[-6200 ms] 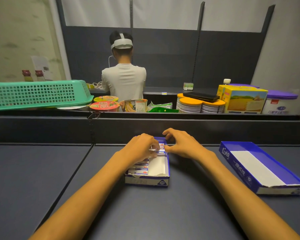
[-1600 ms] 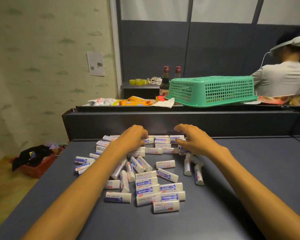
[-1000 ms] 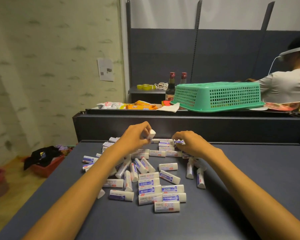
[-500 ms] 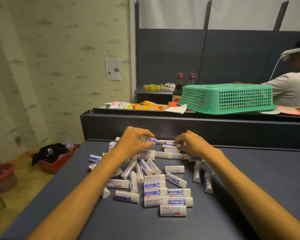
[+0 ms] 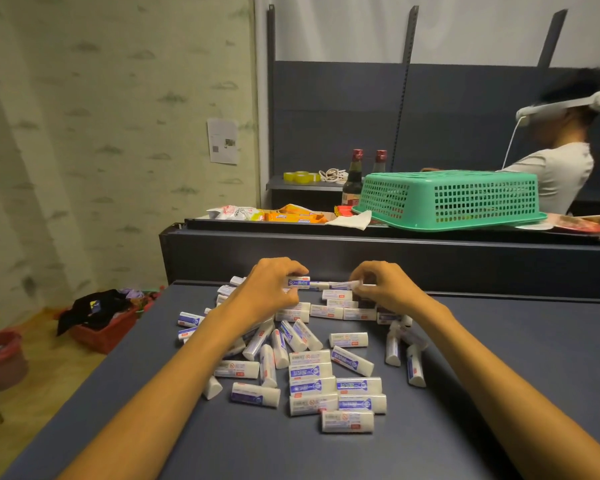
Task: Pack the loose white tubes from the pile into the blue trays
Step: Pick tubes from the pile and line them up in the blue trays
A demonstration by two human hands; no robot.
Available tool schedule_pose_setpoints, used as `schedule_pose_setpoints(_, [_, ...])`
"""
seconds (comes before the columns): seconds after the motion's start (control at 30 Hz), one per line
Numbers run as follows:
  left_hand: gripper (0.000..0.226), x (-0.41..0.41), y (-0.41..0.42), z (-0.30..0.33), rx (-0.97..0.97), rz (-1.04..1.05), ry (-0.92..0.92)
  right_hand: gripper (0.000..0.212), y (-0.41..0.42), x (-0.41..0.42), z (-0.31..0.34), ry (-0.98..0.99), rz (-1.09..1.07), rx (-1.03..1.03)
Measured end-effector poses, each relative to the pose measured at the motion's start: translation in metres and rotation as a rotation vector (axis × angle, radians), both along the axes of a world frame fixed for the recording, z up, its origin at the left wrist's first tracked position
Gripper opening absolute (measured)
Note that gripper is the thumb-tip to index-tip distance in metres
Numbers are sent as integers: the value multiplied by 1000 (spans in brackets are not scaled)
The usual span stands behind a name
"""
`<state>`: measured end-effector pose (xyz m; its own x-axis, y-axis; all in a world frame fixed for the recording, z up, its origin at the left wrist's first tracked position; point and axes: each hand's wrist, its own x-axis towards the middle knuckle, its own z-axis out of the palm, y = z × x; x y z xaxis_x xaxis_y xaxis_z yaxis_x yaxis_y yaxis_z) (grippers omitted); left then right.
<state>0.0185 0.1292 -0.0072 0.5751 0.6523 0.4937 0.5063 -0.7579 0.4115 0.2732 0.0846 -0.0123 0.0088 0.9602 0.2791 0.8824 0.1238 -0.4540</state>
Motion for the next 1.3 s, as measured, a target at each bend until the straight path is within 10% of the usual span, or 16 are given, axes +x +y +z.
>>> schedule_pose_setpoints(0.43, [35, -2, -8, 6, 97, -35, -27, 16, -21, -8, 12, 652, 5, 175])
schedule_pose_setpoints(1.3, [34, -3, -26, 4, 97, -69, -32, 23, -56, -18, 10, 528, 86, 144])
